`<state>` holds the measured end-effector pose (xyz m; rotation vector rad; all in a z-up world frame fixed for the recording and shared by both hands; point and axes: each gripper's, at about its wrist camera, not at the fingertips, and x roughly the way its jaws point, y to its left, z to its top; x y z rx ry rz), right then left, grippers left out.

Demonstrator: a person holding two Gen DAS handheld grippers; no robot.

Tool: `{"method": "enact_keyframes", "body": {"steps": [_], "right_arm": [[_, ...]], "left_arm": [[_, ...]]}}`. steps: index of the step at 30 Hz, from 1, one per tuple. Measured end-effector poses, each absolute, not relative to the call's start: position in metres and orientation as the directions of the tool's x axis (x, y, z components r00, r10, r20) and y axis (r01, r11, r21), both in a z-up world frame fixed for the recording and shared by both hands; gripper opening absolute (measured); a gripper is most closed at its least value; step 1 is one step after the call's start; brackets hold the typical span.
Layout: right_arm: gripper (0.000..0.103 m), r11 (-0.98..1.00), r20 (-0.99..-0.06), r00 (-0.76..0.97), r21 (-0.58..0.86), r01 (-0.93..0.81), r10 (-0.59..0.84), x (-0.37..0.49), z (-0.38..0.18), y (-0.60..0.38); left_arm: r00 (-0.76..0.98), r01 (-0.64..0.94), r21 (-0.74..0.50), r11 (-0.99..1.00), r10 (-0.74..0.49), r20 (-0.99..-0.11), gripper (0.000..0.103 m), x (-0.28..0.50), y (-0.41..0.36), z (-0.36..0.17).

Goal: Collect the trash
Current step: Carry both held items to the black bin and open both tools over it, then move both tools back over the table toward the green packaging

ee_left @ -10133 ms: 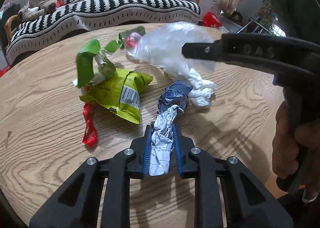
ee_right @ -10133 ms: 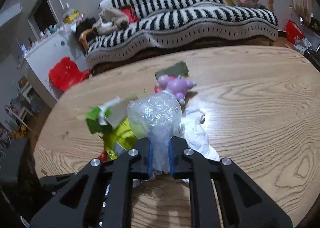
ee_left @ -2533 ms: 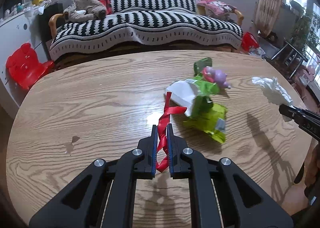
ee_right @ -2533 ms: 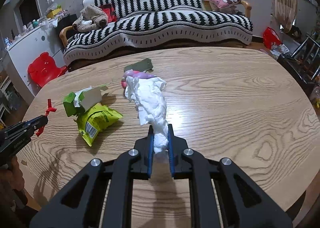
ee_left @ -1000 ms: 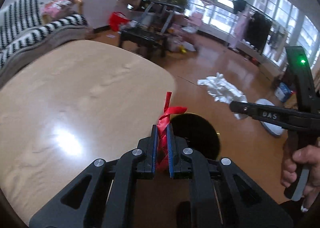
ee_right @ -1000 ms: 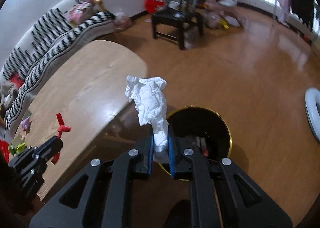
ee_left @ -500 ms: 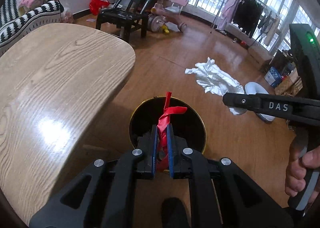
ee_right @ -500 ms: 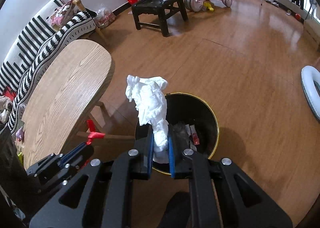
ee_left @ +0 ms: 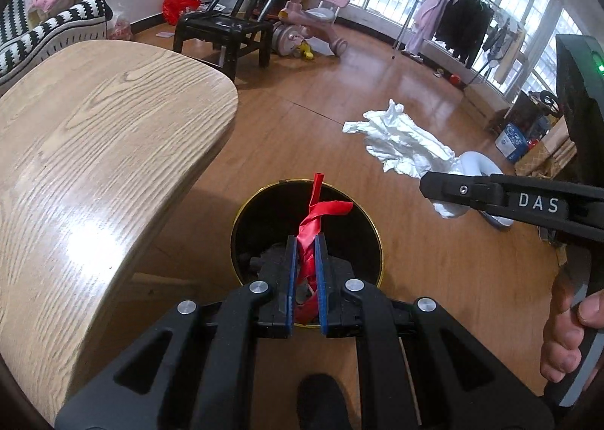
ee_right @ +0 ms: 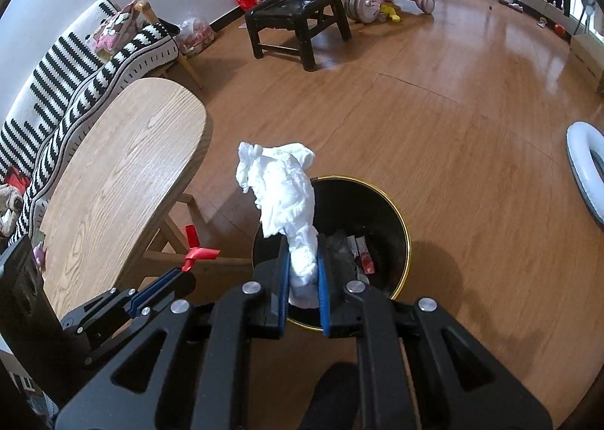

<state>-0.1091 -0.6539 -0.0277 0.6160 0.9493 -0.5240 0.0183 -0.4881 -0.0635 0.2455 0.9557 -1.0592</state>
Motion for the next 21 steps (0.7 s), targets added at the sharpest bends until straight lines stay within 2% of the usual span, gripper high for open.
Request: {"method": "enact_keyframes", "body": {"steps": [9, 10, 11, 12, 13, 14, 16, 21], "right_arm": [[0.014, 0.698, -0.860, 0.485, 0.251, 0.670, -0.156, -0.112, -0.026, -0.655], [0.017, 0.696, -0.860, 0.485, 0.251, 0.672, -0.159, -0.113, -0.026, -0.656], [0.030, 0.692, -0.858, 0.485, 0.249, 0.677, -0.166, -0.114, -0.025, -0.657], [0.041, 0.689, -0.857, 0.485, 0.247, 0.682, -0.173, -0.116, -0.025, -0.658], [0.063, 0.685, -0.854, 0.488, 0.246, 0.686, -0.182, -0.118, -0.024, -0.659], [0.067, 0.682, -0.845, 0.496, 0.245, 0.689, -0.197, -0.120, -0.021, -0.659], [0.067, 0.682, -0.839, 0.505, 0.249, 0.687, -0.203, -0.121, -0.018, -0.658], [0.067, 0.687, -0.837, 0.508, 0.248, 0.683, -0.203, -0.121, -0.017, -0.656]], "left_arm": [[0.110, 0.834, -0.276, 0.478, -0.635, -0.765, 0.008, 0.018, -0.501, -0.072], [0.111, 0.835, -0.272, 0.478, -0.631, -0.768, 0.009, 0.017, -0.503, -0.074], [0.114, 0.836, -0.266, 0.480, -0.625, -0.772, 0.011, 0.019, -0.504, -0.075], [0.115, 0.837, -0.262, 0.480, -0.622, -0.774, 0.014, 0.018, -0.505, -0.075], [0.114, 0.838, -0.261, 0.478, -0.622, -0.774, 0.028, 0.018, -0.506, -0.076], [0.118, 0.839, -0.258, 0.479, -0.623, -0.774, 0.050, 0.017, -0.506, -0.076], [0.147, 0.840, -0.243, 0.486, -0.634, -0.760, 0.066, 0.016, -0.504, -0.072], [0.150, 0.831, -0.255, 0.494, -0.641, -0.753, 0.069, 0.019, -0.499, -0.070]]}}
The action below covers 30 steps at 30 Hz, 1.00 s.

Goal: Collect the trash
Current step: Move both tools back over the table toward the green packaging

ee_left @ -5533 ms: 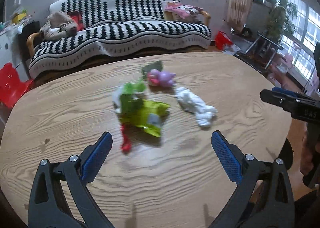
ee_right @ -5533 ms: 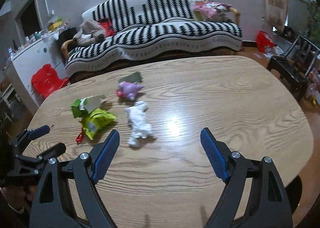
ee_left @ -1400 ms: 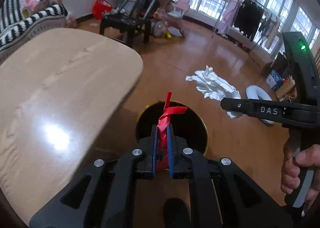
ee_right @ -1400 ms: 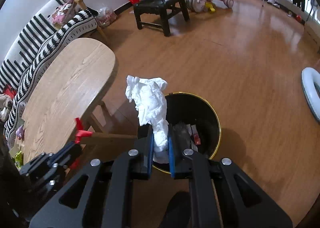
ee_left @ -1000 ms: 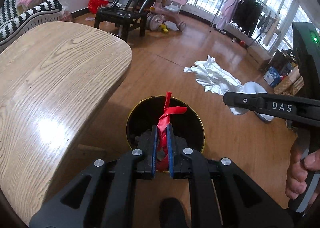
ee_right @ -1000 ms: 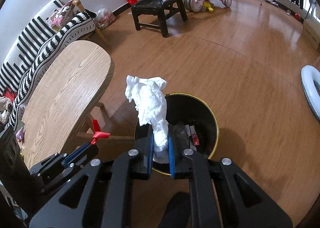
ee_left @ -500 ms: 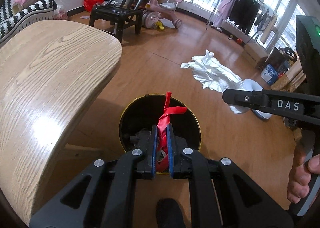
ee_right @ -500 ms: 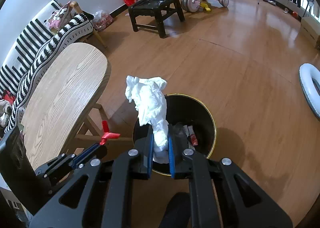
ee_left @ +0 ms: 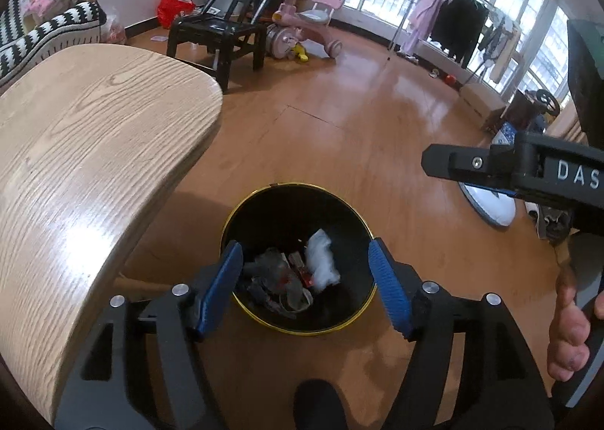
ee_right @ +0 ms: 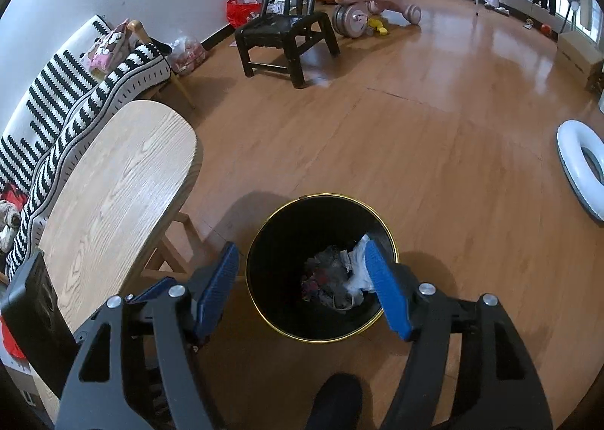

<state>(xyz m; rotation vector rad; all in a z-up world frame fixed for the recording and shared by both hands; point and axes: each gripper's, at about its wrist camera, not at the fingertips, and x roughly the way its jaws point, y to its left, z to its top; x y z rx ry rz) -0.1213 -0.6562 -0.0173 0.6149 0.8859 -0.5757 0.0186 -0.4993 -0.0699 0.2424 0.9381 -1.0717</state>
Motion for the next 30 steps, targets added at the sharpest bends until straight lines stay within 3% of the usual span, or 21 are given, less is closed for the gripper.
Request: {"method": "enact_keyframes", "body": {"steps": [6, 11, 17, 23, 30], "right_arm": [[0.068, 0.689, -0.832, 0.516, 0.252, 0.680, -0.205, -0.118, -0.014, -0.653], [0.076, 0.711, -0.820, 0.532, 0.243, 0.660, -0.213, -0.105, -0.007, -0.638], [0.089, 0.763, -0.787, 0.580, 0.238, 0.601, -0.211, -0.075, 0.011, -0.601], [0.090, 0.852, -0.763, 0.628, 0.217, 0.476, -0.156, -0.025, 0.027, -0.536], [0.090, 0.942, -0.738, 0.674, 0.198, 0.272, -0.040, 0.035, 0.043, -0.433]], "left_arm": [[0.188, 0.815, -0.237, 0.528, -0.629, -0.755, 0.081, 0.022, -0.486, -0.064], [0.241, 0.789, -0.220, 0.574, -0.619, -0.748, 0.089, 0.027, -0.459, -0.049], [0.377, 0.701, -0.157, 0.695, -0.549, -0.746, 0.091, 0.047, -0.396, -0.022], [0.531, 0.584, -0.042, 0.811, -0.420, -0.736, 0.092, 0.064, -0.312, -0.001], [0.635, 0.397, -0.007, 0.918, -0.281, -0.720, 0.094, 0.085, -0.190, 0.014]]}}
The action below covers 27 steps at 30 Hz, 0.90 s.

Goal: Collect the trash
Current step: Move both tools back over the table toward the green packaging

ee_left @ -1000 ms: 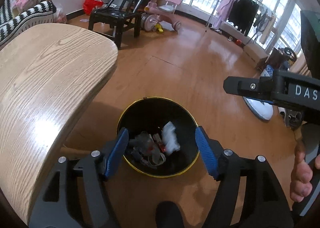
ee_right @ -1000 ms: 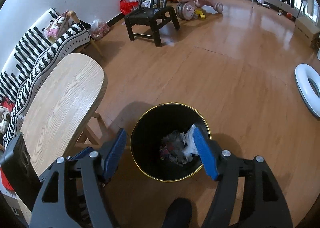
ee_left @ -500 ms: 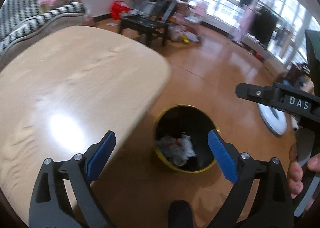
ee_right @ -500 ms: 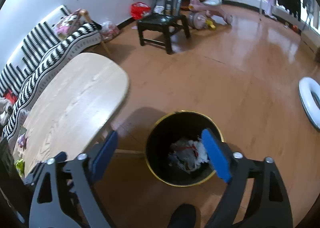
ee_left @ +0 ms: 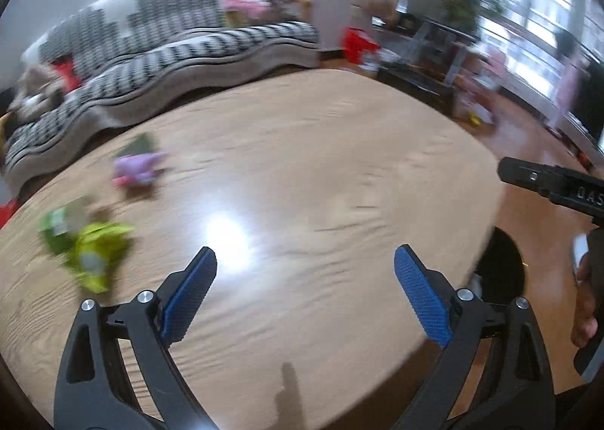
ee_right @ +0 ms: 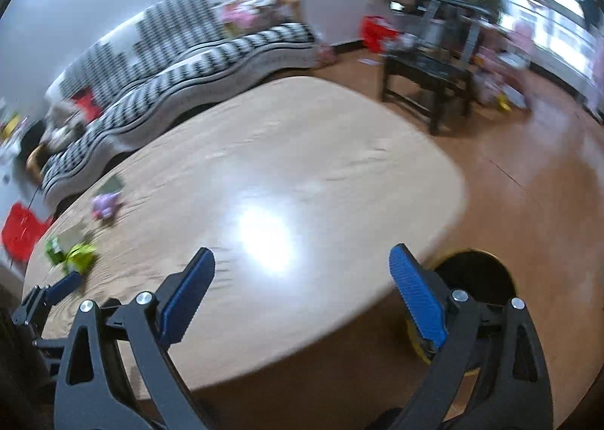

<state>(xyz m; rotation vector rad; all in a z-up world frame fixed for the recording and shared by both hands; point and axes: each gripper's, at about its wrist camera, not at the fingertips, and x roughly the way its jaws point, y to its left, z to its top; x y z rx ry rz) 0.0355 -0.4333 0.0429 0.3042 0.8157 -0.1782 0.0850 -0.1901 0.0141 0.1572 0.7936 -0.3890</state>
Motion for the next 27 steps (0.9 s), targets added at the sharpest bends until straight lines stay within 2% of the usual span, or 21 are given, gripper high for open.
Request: {"method": "enact_keyframes", "body": {"steps": [7, 12, 27], "right_arm": [[0.090, 0.989, -0.722, 0.689, 0.139, 0.044, 0.071, 0.075, 0.048, -0.321], [0.090, 0.986, -0.723, 0.672, 0.149, -0.076, 0.161, 0.093, 0.043, -0.264], [0.090, 0.973, -0.752, 0.618, 0.168, -0.159, 0.231, 0.123, 0.021, -0.211]], "left_arm": [[0.668, 0.205, -0.011, 0.979, -0.148, -0.729, 0.094, 0.100, -0.076, 0.010], [0.677, 0.113, -0.018, 0.993, -0.090, -0.730, 0.094, 0.110, -0.025, 0.005], [0.705, 0.048, -0.054, 0.997, -0.072, -0.706, 0.094, 0.161, 0.022, -0.003]]}}
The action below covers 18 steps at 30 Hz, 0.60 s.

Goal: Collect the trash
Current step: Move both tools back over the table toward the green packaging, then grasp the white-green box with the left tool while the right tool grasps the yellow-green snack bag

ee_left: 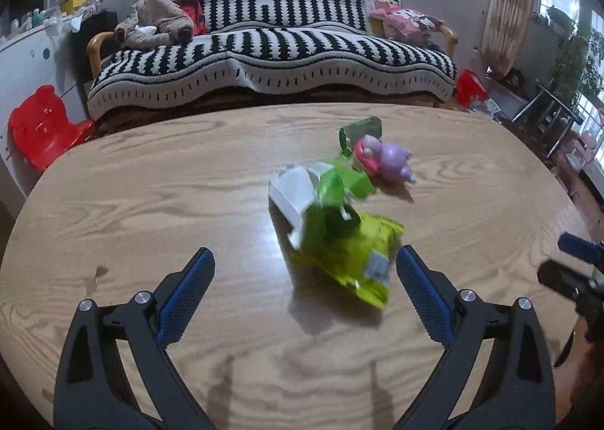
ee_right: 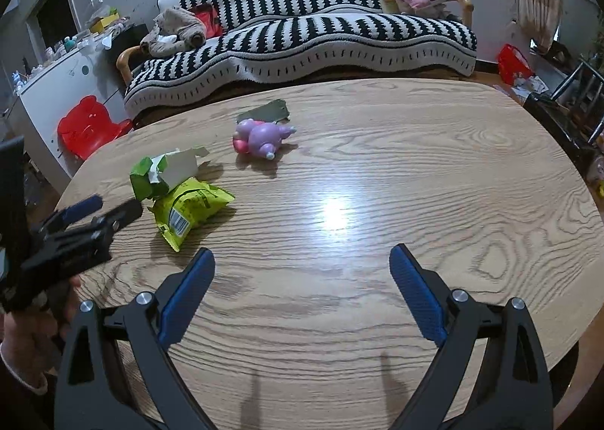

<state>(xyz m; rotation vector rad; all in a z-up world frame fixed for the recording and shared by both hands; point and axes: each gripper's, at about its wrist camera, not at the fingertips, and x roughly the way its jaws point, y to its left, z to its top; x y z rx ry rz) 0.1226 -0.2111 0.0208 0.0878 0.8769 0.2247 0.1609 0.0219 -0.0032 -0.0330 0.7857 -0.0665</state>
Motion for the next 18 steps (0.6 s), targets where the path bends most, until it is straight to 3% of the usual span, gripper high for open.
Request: {"method": "enact_keyframes", "body": {"steps": [10, 12, 15, 17, 18], "right_arm": [[0.090, 0.971, -0.772, 0.592, 0.150, -0.186, 0.232, 0.132, 0.011, -0.197], [0.090, 0.970, -0.773, 0.589, 0.149, -0.190, 0.234, 0.133, 0.010, -0.197], [0.090, 0.970, -0.779, 0.582, 0.150, -0.189, 0.234, 0.136, 0.007, -0.196], [0.090, 0.970, -0.783, 0.576, 0.155, -0.189, 0.237, 0.139, 0.004, -0.193], [0.090, 0.968, -0.785, 0.570, 0.160, -0.192, 0.243, 0.140, 0.003, -0.191]], "left_arm": [[0.703, 0.036, -0.061, 0.997, -0.069, -0.708, 0.093, 0.202, 0.017, -0.013], [0.697, 0.035, -0.094, 0.995, -0.092, -0.712, 0.088, 0.209, 0.019, -0.013], [0.666, 0.063, -0.117, 0.991, -0.129, -0.735, 0.055, 0.215, 0.017, -0.018], [0.661, 0.062, -0.086, 0.994, -0.106, -0.743, 0.027, 0.214, 0.015, -0.020], [0.660, 0.062, -0.082, 0.995, -0.102, -0.744, 0.026, 0.213, 0.016, -0.019]]}}
